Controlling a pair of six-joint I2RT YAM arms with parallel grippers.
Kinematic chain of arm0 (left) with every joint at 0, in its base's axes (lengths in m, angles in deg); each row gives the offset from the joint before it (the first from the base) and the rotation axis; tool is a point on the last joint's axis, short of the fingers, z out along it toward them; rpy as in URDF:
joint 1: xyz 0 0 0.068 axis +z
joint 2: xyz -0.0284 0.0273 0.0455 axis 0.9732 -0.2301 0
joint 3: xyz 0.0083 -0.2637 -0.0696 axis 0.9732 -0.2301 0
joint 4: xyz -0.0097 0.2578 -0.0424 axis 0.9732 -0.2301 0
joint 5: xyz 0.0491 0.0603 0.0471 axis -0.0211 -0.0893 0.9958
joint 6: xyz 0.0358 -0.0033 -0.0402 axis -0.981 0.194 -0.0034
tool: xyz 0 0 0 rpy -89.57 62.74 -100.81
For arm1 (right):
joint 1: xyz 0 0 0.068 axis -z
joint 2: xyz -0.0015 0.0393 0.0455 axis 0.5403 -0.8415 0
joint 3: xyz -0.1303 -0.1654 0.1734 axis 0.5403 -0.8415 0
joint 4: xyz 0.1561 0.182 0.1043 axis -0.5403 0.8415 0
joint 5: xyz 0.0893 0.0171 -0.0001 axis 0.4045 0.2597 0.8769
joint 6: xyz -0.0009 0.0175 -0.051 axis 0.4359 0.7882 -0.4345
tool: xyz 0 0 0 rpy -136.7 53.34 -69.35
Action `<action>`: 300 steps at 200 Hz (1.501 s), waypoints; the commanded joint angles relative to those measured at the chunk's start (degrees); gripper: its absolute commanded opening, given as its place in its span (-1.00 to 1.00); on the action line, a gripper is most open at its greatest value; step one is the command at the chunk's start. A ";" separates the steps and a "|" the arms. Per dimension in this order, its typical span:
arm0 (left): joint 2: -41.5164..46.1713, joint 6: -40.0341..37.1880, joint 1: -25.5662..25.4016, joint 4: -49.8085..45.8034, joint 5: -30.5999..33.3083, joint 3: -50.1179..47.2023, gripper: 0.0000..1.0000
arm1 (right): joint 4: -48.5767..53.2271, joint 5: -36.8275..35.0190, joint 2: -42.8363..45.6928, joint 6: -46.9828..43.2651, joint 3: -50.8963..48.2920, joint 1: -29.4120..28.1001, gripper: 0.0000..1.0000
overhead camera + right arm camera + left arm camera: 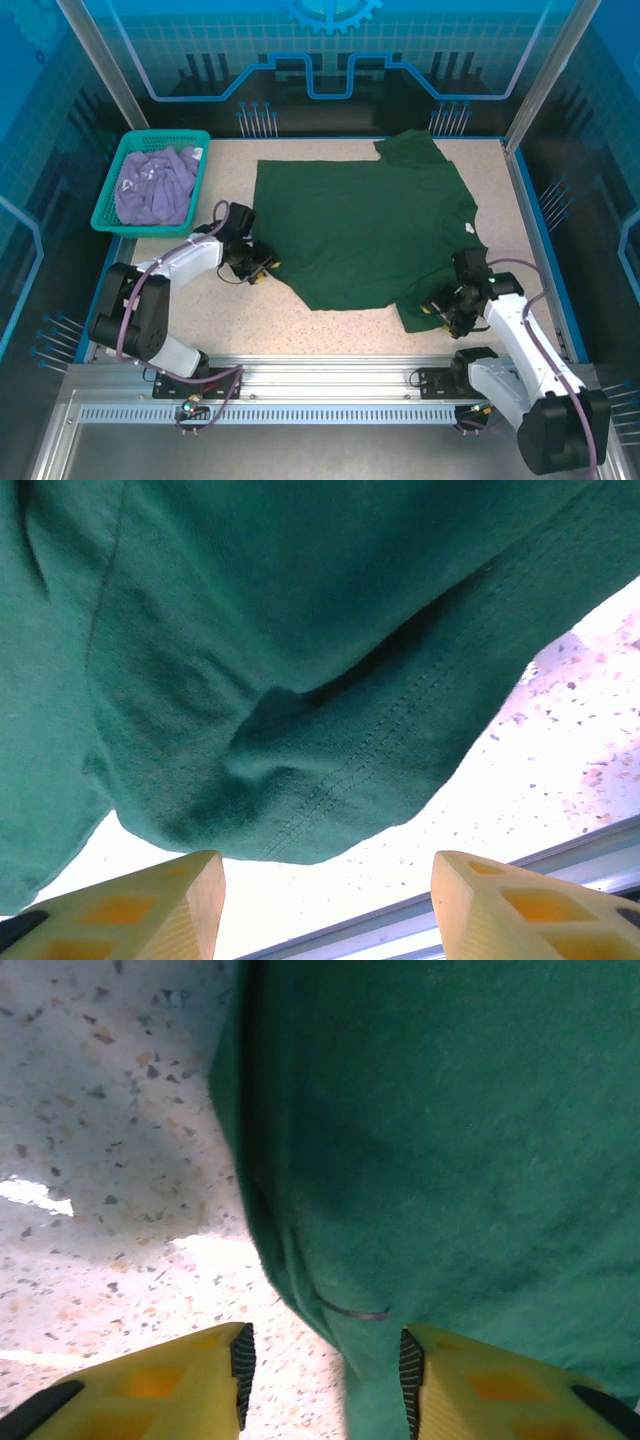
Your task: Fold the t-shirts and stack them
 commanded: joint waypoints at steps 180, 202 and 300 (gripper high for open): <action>-0.95 2.80 -0.51 7.75 2.62 -5.32 -0.40 | -9.39 0.73 -12.81 0.65 -0.88 -3.80 0.09; -1.09 2.65 -0.49 7.57 3.07 -5.45 -0.50 | -9.63 0.05 -13.64 0.71 -0.51 -4.38 0.05; -3.53 0.19 -0.50 8.41 3.83 -2.92 -0.37 | -10.71 -0.94 -15.71 0.02 0.08 -4.75 -0.13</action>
